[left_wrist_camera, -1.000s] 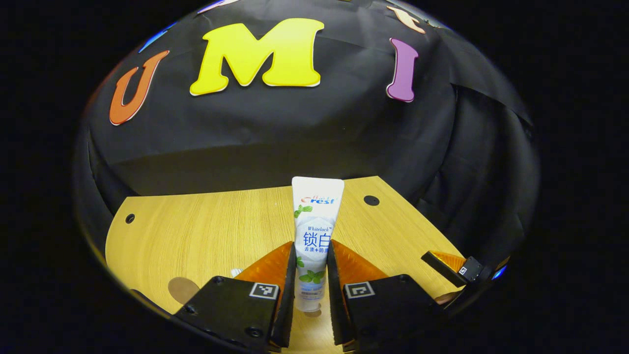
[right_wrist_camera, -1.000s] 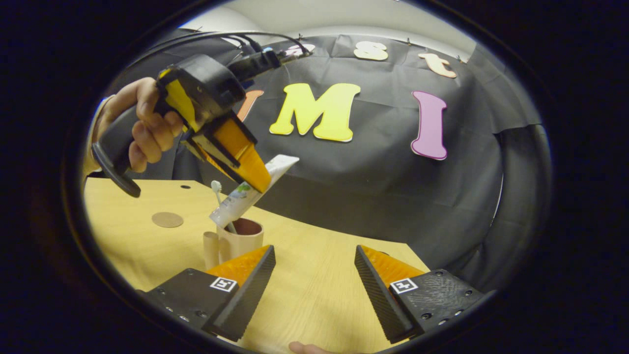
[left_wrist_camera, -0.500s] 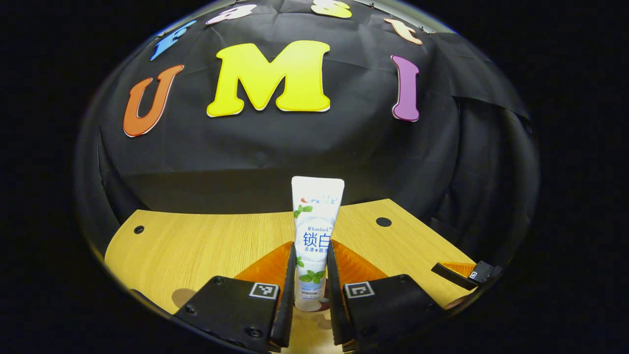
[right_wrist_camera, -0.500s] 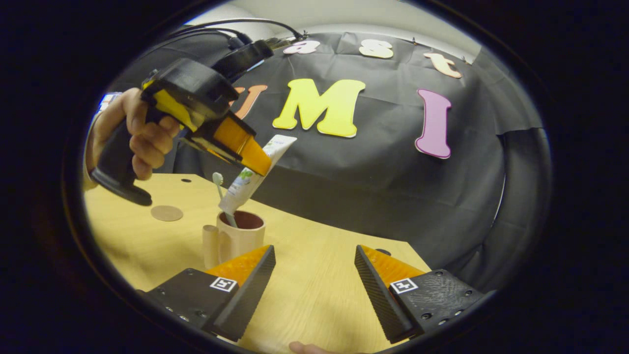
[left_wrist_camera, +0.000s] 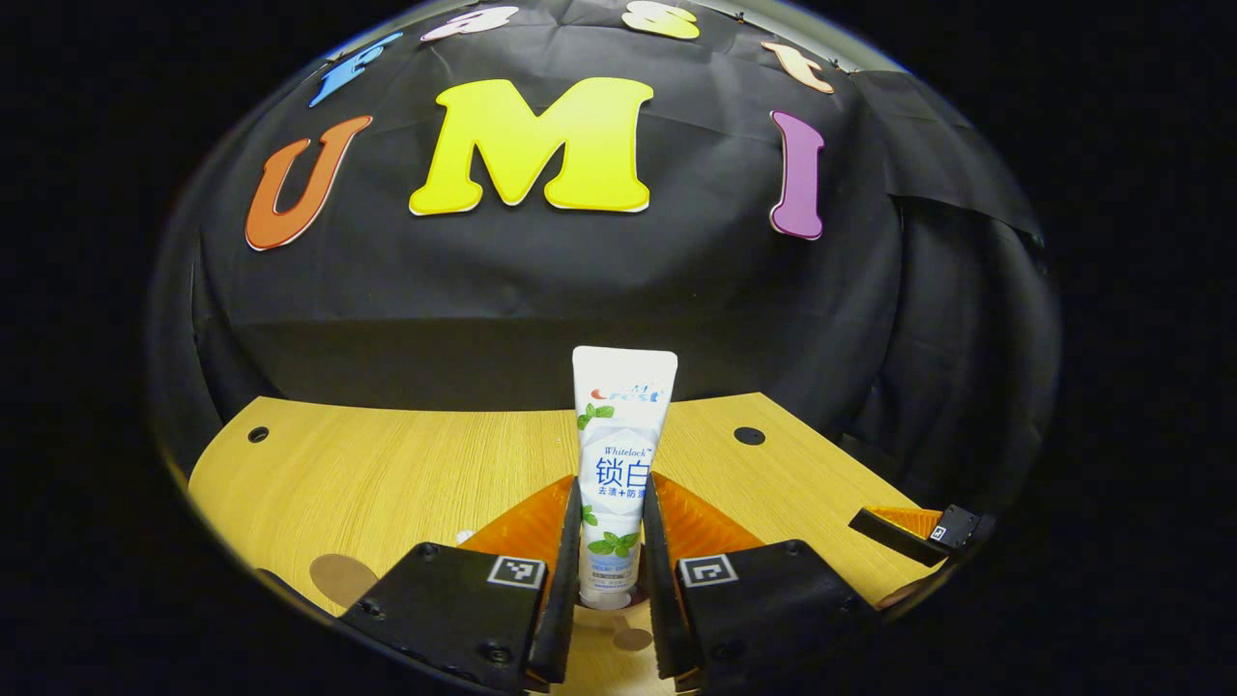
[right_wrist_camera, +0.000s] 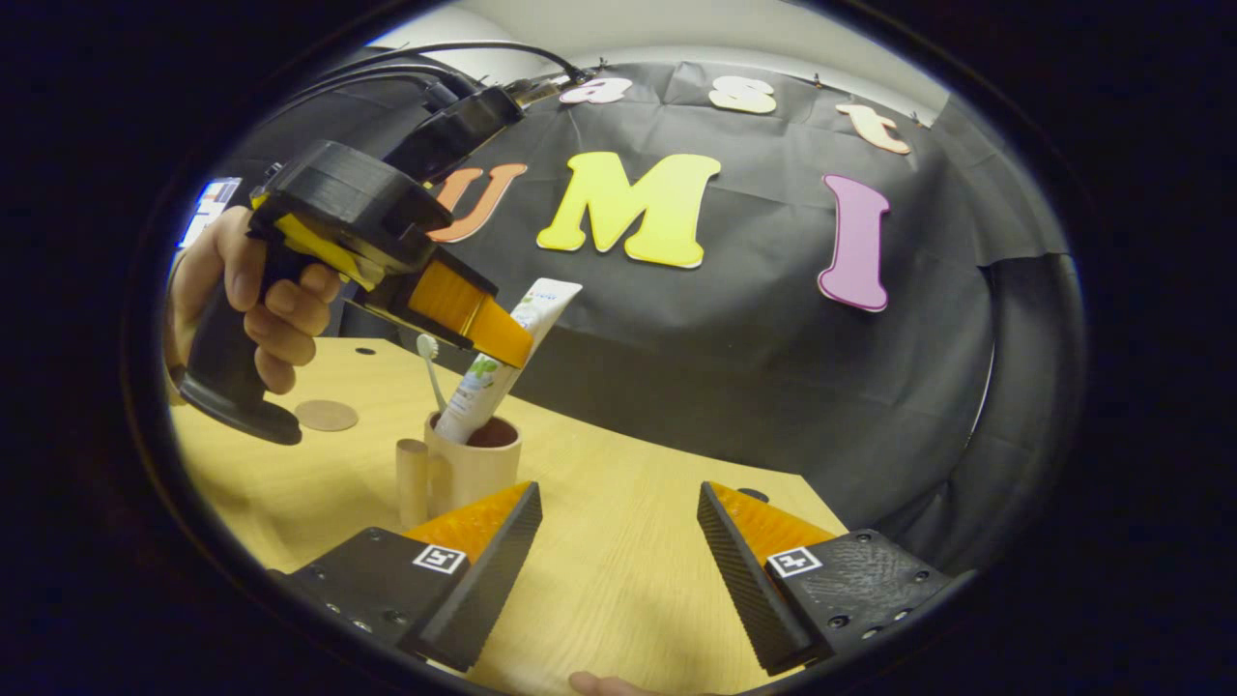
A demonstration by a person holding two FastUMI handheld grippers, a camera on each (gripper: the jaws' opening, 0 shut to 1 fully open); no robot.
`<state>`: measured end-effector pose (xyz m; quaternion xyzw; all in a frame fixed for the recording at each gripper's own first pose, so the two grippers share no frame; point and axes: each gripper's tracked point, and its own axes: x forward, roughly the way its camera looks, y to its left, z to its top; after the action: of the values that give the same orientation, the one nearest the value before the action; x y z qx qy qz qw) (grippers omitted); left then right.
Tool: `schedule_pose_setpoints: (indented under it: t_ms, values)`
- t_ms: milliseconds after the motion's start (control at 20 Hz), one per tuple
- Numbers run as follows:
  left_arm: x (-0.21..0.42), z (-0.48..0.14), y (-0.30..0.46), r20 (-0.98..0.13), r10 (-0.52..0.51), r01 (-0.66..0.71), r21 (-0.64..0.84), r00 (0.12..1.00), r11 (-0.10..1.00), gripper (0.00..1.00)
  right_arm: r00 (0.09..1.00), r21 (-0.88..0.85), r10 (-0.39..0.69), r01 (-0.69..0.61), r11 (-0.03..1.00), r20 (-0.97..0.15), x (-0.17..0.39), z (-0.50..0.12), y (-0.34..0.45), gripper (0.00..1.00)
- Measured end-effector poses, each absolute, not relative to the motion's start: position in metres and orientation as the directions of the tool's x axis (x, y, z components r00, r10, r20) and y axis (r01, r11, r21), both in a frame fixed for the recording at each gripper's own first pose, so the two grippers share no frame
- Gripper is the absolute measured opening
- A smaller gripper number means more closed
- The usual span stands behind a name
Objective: Put the toothbrush and toothpaste on the desktop into the cup, then pick up the cup and place it on the coaster on the desktop.
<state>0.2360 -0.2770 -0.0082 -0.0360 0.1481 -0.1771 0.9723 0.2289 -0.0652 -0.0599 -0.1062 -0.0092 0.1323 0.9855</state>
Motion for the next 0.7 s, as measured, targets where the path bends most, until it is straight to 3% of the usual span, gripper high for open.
schedule_pose_setpoints:
  t_ms: [450,700]
  values:
    - [0.213,0.004,-0.273,-0.246,-0.375,0.352,-0.131,0.894,0.927,0.48,0.978,-0.230,0.210,-0.201,0.952,0.015,0.226,-0.054,-0.062,0.96]
    - [0.187,0.032,-0.245,-0.151,-0.344,0.336,-0.080,0.927,0.939,0.76,0.978,-0.210,0.203,-0.187,0.960,0.057,0.210,-0.022,-0.049,0.96]
